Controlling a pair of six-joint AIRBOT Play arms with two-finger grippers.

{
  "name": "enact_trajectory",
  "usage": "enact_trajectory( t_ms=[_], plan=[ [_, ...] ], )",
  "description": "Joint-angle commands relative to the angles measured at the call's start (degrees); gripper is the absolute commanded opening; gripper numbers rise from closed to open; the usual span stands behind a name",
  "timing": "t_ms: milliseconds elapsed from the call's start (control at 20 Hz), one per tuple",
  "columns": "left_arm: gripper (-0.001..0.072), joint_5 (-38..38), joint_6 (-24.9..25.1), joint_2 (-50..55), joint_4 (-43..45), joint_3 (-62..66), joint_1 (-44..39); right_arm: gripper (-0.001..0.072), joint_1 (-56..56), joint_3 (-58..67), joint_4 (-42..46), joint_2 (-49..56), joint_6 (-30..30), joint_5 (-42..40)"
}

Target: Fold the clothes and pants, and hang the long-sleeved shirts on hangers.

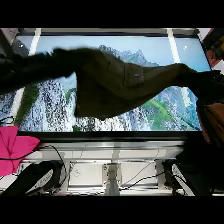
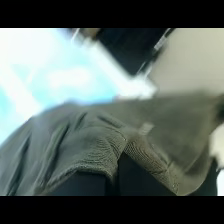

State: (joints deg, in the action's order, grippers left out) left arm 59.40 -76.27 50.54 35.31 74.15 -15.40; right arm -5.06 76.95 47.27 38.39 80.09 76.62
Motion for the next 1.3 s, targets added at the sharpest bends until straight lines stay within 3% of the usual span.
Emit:
enact_trajectory(
  t_ms=[0, 250, 550, 700, 800, 1000, 1250],
  plan=[
    [0.0039, 9.5, -12.6, 2.0, 13.9, 0.0, -3.3, 0.0018, 0.0, 0.1, 2.6, 0.0, -0.3, 0.5],
    [0.0039, 21.6, -12.9, 6.6, 13.1, 0.0, -3.8, 0.0018, 0.0, 0.1, 9.3, 0.5, -0.2, 0.3],
    [0.0039, 23.7, -10.4, 9.5, 7.6, 0.0, -2.6, 0.0019, 0.0, -0.1, 11.6, 3.6, -0.3, 0.5],
    [0.0038, 26.3, -7.3, 11.1, 2.1, 0.0, 1.5, 0.0018, 0.1, -0.1, 14.0, 5.9, -0.3, 0.3],
    [0.0038, 26.2, -7.3, 12.6, 2.8, 0.0, 5.2, 0.0018, 0.1, -0.1, 14.1, 8.0, -0.3, 0.3],
    [0.0039, 18.8, -9.0, 17.6, 2.7, 0.0, 10.4, 0.0018, 0.1, -0.1, 13.8, 14.3, -0.3, -1.4],
    [0.0040, 0.2, -9.0, 24.9, 2.6, 0.0, 9.6, 0.0018, 0.1, -0.6, 9.6, 24.0, -0.2, -10.7]
  ],
)
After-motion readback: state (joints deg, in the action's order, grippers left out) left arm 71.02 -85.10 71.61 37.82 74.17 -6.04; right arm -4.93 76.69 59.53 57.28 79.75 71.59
